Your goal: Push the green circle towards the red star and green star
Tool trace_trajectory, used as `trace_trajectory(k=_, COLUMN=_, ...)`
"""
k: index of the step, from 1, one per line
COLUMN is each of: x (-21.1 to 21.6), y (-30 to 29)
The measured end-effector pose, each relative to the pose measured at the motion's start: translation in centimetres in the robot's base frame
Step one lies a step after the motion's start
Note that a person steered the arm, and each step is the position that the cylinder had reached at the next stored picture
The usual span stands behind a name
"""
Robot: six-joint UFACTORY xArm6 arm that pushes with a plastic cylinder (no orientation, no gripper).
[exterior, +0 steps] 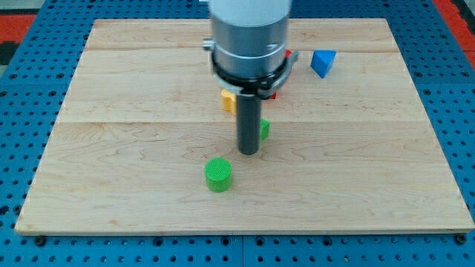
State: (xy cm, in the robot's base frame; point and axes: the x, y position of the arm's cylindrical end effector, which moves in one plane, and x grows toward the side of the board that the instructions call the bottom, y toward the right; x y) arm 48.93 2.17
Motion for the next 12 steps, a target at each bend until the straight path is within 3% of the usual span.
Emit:
trace_trajectory(k=2, x=-1.8, y=4.1)
trace_trajectory(k=4, x=10.1, y=5.1)
trace_trajectory(k=5, x=12.7, y=-5.3)
trace_trajectory(k=6, x=10.0, y=-9.6)
trace_trajectory(k=8, x=3.6, y=-1.5)
trace_trajectory(k=9, x=3.0, y=7.0)
trace_trajectory(k=12, x=-4.8, y=11.8)
